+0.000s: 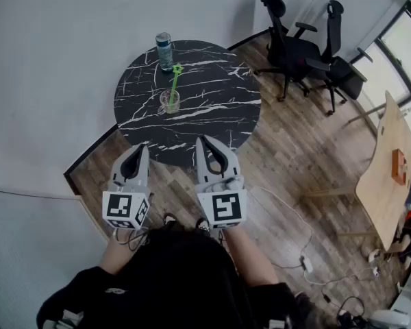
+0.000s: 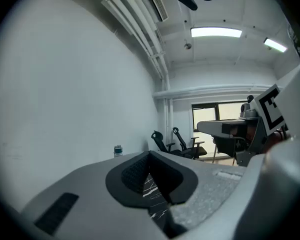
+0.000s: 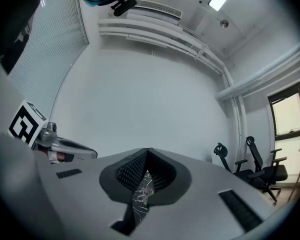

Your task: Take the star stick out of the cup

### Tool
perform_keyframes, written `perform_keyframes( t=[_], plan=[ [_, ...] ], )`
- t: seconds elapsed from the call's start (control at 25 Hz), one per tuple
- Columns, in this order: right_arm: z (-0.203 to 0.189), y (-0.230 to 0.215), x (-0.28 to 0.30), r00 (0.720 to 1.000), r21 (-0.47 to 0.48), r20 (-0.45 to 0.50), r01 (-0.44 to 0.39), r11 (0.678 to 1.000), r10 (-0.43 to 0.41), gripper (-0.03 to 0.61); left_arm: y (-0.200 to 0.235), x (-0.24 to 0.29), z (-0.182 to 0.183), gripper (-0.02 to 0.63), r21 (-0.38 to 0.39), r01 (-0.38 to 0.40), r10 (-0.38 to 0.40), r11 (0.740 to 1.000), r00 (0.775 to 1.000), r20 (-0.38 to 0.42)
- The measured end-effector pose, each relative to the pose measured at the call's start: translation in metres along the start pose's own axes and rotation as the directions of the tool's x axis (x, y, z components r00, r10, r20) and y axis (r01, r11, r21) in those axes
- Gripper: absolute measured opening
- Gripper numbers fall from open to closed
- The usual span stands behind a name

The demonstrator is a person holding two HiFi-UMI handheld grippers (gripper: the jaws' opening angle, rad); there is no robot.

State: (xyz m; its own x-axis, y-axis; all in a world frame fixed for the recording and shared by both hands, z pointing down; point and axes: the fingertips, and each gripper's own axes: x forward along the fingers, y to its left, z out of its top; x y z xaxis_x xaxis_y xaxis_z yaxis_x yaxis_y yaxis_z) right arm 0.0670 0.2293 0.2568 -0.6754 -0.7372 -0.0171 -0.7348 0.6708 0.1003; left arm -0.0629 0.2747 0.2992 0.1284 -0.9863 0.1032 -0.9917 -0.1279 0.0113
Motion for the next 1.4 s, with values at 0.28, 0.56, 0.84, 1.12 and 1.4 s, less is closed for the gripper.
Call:
perform_keyframes(
  t=[0.28, 0.56, 0.84, 1.12, 1.4],
  plan=[
    [-0.012, 0.022, 0.012, 0.999, 0.002, -0.024, -0.026, 1.0, 0.026, -0.005, 0.015, -0.002, -0.009, 0.0, -0.022, 0.041, -0.041, 0.999, 0.999, -0.019],
    [-0.039, 0.044, 0.024, 0.995, 0.019, -0.094, -0.021, 1.0, 0.023, -0.005, 0.042, -0.006, -0.034, 0.0, -0.056, 0.087, -0.091, 0.995, 0.993, -0.072],
    [-0.057, 0.066, 0.03, 0.989, 0.048, -0.146, -0.008, 0.999, 0.015, -0.005, 0.062, -0.004, -0.056, 0.0, -0.084, 0.136, -0.146, 0.987, 0.982, -0.118],
    [-0.076, 0.056, 0.039, 0.984, 0.061, -0.177, 0.022, 0.998, -0.011, -0.005, 0.056, 0.011, -0.071, 0.0, -0.097, 0.197, -0.209, 0.976, 0.967, -0.146],
    [-0.085, 0.04, 0.072, 0.986, 0.095, -0.165, 0.002, 0.995, 0.014, -0.005, 0.059, 0.042, -0.075, 0.0, -0.091, 0.21, -0.223, 0.973, 0.959, -0.175]
  ],
)
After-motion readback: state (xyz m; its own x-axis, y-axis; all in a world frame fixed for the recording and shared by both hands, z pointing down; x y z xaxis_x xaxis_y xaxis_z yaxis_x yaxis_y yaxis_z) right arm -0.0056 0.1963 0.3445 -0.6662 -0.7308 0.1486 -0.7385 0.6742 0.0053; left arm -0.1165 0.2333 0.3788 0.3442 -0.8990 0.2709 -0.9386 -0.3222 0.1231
